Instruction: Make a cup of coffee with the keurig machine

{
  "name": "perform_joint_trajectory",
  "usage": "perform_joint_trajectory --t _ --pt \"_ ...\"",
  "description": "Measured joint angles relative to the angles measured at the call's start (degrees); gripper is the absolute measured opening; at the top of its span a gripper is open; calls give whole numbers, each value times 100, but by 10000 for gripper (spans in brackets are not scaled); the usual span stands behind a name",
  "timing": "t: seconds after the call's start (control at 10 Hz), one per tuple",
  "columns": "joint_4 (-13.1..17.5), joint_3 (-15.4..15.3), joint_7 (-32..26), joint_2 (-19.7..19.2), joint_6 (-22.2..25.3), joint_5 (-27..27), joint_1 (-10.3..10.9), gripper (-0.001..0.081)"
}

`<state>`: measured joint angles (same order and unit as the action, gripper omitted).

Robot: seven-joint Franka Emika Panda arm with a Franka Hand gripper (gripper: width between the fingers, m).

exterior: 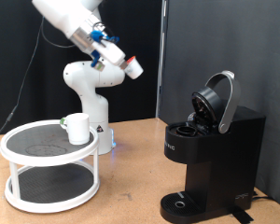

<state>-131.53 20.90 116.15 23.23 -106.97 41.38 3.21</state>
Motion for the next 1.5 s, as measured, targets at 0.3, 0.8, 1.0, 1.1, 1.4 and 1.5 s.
perform_joint_trajectory --t 0.3,0.8,1.0,1.1,1.4,1.5 --pt "280 -344 380 -215 -306 226 137 336" --pt "645 -563 522 -595 -444 278 250 336" --pt "532 -839 790 -634 -848 -53 256 336" --pt "473 -1025 960 -698 -1048 -235 261 336" --pt "319 -1400 1112 -933 -1486 -371 279 336" --pt "274 -1480 1129 -1007 -1586 -395 280 336"
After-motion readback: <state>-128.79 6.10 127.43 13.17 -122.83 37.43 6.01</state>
